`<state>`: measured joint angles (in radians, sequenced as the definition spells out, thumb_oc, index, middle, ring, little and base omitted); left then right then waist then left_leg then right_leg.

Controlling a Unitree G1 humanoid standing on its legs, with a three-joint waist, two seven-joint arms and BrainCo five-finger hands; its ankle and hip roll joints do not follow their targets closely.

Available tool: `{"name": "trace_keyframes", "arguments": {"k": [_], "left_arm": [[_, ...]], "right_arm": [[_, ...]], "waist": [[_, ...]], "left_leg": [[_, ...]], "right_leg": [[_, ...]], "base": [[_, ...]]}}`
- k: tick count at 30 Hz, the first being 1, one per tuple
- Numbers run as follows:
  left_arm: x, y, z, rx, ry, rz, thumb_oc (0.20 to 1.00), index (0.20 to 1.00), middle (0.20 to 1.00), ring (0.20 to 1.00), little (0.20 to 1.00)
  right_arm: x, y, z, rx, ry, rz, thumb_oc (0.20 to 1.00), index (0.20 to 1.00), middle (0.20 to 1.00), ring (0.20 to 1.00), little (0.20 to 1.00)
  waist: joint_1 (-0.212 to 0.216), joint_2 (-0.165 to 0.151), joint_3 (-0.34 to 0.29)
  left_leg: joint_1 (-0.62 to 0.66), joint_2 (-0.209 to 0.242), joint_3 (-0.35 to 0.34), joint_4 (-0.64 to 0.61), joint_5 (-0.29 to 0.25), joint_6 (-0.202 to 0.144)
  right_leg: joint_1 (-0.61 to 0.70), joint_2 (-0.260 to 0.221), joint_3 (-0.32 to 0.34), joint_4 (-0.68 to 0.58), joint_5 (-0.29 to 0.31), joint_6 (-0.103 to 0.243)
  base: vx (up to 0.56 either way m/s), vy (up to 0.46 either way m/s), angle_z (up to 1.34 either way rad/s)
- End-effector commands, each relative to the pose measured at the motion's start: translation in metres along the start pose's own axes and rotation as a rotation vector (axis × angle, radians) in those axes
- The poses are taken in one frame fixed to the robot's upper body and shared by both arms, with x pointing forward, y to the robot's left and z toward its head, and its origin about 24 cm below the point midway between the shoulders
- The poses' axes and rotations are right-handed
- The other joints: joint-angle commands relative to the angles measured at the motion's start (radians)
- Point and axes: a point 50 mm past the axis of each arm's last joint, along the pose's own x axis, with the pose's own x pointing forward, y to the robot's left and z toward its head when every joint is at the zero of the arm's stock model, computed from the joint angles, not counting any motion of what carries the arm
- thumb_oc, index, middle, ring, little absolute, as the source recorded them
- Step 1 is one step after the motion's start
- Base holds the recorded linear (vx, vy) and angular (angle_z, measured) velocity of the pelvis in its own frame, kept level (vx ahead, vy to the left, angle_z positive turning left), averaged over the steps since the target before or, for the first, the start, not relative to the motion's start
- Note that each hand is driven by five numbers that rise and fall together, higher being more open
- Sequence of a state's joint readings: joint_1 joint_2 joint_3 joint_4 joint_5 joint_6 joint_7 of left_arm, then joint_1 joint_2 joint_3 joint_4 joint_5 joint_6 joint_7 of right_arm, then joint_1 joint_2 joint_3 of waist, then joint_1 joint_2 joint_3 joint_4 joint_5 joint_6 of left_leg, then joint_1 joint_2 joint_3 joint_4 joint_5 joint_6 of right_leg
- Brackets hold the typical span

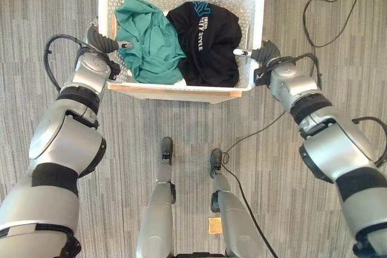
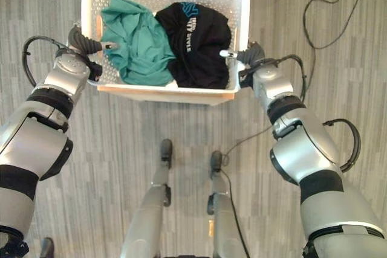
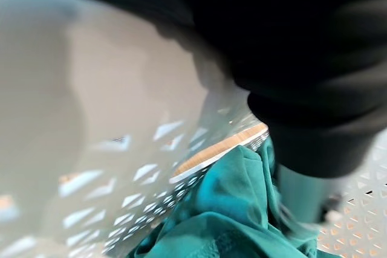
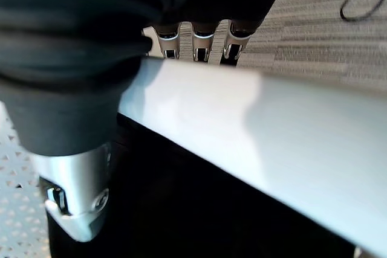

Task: Grab the laundry basket,head to the washer,open it,put in the laundry and shut it.

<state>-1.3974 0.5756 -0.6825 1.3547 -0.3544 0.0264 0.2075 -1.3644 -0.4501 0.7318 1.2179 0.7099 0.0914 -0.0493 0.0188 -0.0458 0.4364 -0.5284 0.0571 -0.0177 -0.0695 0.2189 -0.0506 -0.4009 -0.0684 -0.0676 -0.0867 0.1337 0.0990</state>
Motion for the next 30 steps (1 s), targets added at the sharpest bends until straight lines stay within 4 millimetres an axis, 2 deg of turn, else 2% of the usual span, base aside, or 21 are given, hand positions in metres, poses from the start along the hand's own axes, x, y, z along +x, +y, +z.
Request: {"name": "trace_keyframes", "arguments": {"k": [1, 2, 3, 6, 13, 18, 22, 23, 25, 26, 30], "left_arm": [[0.002, 0.005, 0.024, 0.0, -0.017, -0.031, 0.2, 0.2, 0.2, 0.2, 0.2], [0.002, 0.004, 0.022, 0.017, -0.011, -0.042, 0.2, 0.2, 0.2, 0.2, 0.2], [0.002, 0.002, 0.018, 0.038, 0.001, -0.053, 0.2, 0.2, 0.2, 0.2, 0.2], [0.002, 0.001, 0.015, 0.18, -0.016, -0.079, 0.2, 0.2, 0.2, 0.2, 0.2], [0.0, -0.01, 0.008, 0.225, -0.036, -0.115, 0.2, 0.2, 0.2, 0.2, 0.2], [-0.005, -0.025, -0.005, 0.324, -0.063, -0.147, 0.2, 0.2, 0.2, 0.2, 0.2], [-0.012, -0.042, -0.018, 0.335, -0.098, -0.212, 0.2, 0.2, 0.2, 0.2, 0.2], [-0.018, -0.049, -0.026, 0.298, -0.12, -0.257, 0.2, 0.2, 0.2, 0.2, 0.2], [-0.031, -0.059, -0.036, 0.234, -0.172, -0.332, 0.2, 0.2, 0.2, 0.2, 0.2], [-0.031, -0.059, -0.036, 0.234, -0.171, -0.333, 0.2, 0.2, 0.2, 0.2, 0.2], [-0.056, -0.068, -0.049, 0.132, -0.231, -0.442, 0.2, 0.2, 0.2, 0.2, 0.2]], "right_arm": [[0.002, -0.001, 0.004, -0.112, 0.058, 0.008, 0.859, 0.859, 0.859, 0.859, 0.859], [0.002, -0.002, 0.002, -0.142, 0.075, 0.004, 0.445, 0.445, 0.445, 0.445, 0.445], [0.002, -0.001, 0.002, -0.169, 0.081, 0.005, 0.2, 0.2, 0.2, 0.2, 0.2], [0.002, -0.002, 0.003, -0.22, 0.078, 0.003, 0.2, 0.2, 0.2, 0.2, 0.2], [0.001, 0.001, -0.007, -0.289, 0.079, 0.033, 0.2, 0.2, 0.2, 0.2, 0.2], [0.0, 0.0, -0.017, -0.294, 0.069, 0.043, 0.2, 0.2, 0.2, 0.2, 0.2], [-0.005, -0.003, -0.027, -0.272, 0.046, 0.063, 0.2, 0.2, 0.2, 0.2, 0.2], [-0.01, -0.003, -0.036, -0.256, 0.027, 0.099, 0.2, 0.2, 0.2, 0.2, 0.2], [-0.024, -0.005, -0.042, -0.246, -0.039, 0.168, 0.2, 0.2, 0.2, 0.2, 0.2], [-0.025, -0.005, -0.043, -0.246, -0.037, 0.168, 0.2, 0.2, 0.2, 0.2, 0.2], [-0.055, -0.027, -0.064, -0.213, -0.065, 0.224, 0.2, 0.2, 0.2, 0.2, 0.2]], "waist": [[0.014, -0.005, 0.024], [0.015, -0.005, 0.024], [0.016, -0.006, 0.024], [0.013, -0.006, 0.024], [0.01, -0.003, 0.009], [0.008, -0.001, -0.023], [0.009, 0.006, -0.058], [0.005, 0.008, -0.079], [0.001, 0.011, -0.106], [0.002, 0.011, -0.104], [-0.006, 0.02, -0.149]], "left_leg": [[-0.024, 0.011, -0.03, 0.027, -0.038, -0.034], [-0.023, 0.011, -0.03, 0.025, -0.036, -0.034], [-0.023, 0.011, -0.03, 0.023, -0.035, -0.034], [-0.018, 0.013, -0.03, 0.021, -0.035, -0.033], [0.001, 0.012, -0.035, 0.01, -0.035, -0.031], [0.037, 0.014, -0.033, -0.004, -0.044, -0.029], [0.085, 0.018, -0.03, -0.01, -0.062, -0.025], [0.124, 0.019, -0.025, -0.01, -0.078, -0.022], [0.189, 0.022, -0.019, -0.003, -0.108, -0.017], [0.194, 0.022, -0.018, -0.003, -0.108, -0.017], [0.291, 0.026, -0.014, 0.019, -0.153, -0.012]], "right_leg": [[-0.065, -0.069, -0.019, 0.051, 0.021, 0.036], [-0.064, -0.067, -0.019, 0.05, 0.021, 0.036], [-0.064, -0.066, -0.018, 0.049, 0.022, 0.036], [-0.062, -0.064, -0.015, 0.048, 0.022, 0.035], [-0.048, -0.062, -0.014, 0.047, 0.018, 0.035], [-0.022, -0.061, -0.009, 0.05, 0.005, 0.037], [0.017, -0.064, -0.008, 0.055, -0.012, 0.04], [0.045, -0.065, -0.002, 0.068, -0.028, 0.04], [0.097, -0.068, 0.004, 0.091, -0.054, 0.037], [0.1, -0.068, 0.005, 0.091, -0.055, 0.037], [0.184, -0.071, 0.009, 0.112, -0.092, 0.035]], "base": [[0.0, 0.0, 0.0], [0.0, 0.0, 0.0], [0.0, 0.007, 0.04], [0.0, 0.02, 0.06], [0.0, 0.0, 0.0], [0.01, 0.003, 0.0], [0.06, 0.01, -0.03], [0.09, -0.002, -0.07], [0.14, 0.008, -0.09], [0.13, 0.008, -0.07], [0.13, -0.003, -0.05]]}}
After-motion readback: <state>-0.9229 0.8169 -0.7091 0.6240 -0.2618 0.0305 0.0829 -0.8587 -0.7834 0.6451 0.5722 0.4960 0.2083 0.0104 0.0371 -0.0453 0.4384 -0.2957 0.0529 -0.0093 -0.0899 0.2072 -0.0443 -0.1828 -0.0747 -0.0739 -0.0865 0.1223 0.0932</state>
